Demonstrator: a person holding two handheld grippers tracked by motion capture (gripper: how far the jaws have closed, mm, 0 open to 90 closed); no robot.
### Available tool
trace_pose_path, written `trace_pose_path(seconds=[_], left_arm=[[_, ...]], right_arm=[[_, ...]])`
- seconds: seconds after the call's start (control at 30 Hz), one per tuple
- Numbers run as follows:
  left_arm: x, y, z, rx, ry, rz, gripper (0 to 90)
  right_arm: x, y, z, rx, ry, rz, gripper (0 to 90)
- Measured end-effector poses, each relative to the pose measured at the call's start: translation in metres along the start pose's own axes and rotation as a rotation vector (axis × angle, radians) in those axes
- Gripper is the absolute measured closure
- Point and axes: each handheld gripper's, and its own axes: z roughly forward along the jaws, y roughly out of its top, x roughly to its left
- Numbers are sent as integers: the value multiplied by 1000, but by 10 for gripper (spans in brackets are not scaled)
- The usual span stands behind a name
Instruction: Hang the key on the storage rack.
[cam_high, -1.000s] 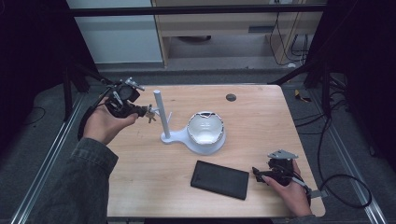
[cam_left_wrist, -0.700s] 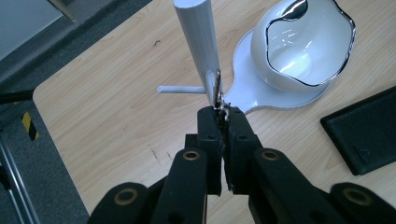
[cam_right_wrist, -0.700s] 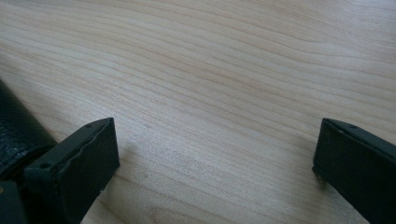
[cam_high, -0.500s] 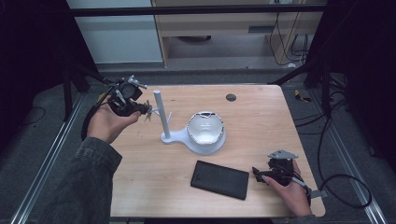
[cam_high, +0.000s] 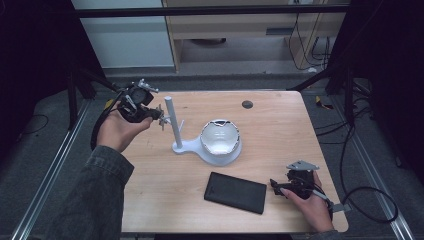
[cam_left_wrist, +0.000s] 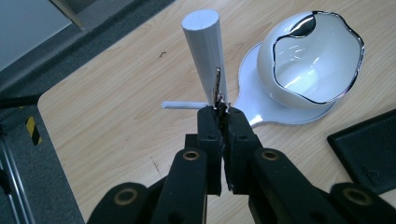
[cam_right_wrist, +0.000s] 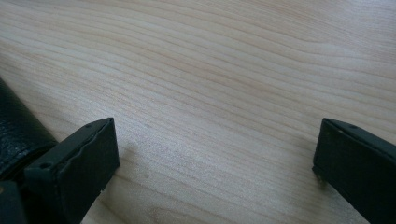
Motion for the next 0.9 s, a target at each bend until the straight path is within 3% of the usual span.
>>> trace_pose_path(seconds=[0.27, 0.3, 0.33, 0.4, 0.6, 0.9], left_arm=[[1, 0, 7, -17, 1, -20, 859], [2, -1, 7, -39, -4, -34, 840], [3, -2, 6, -57, -3, -62, 728], [4, -6, 2, -87, -15, -66, 654], [-4, -26, -12, -145, 10, -40, 512], [-35, -61, -13, -178, 20, 48, 376]], right_arm=[[0, 0, 0, 0, 1, 0, 4], [0, 0, 0, 0, 1, 0, 4], [0, 0, 0, 0, 1, 0, 4], [0, 0, 0, -1, 2, -1, 4], [0, 0, 0, -2, 1, -3, 4], [0, 0, 0, -3, 2, -1, 4]])
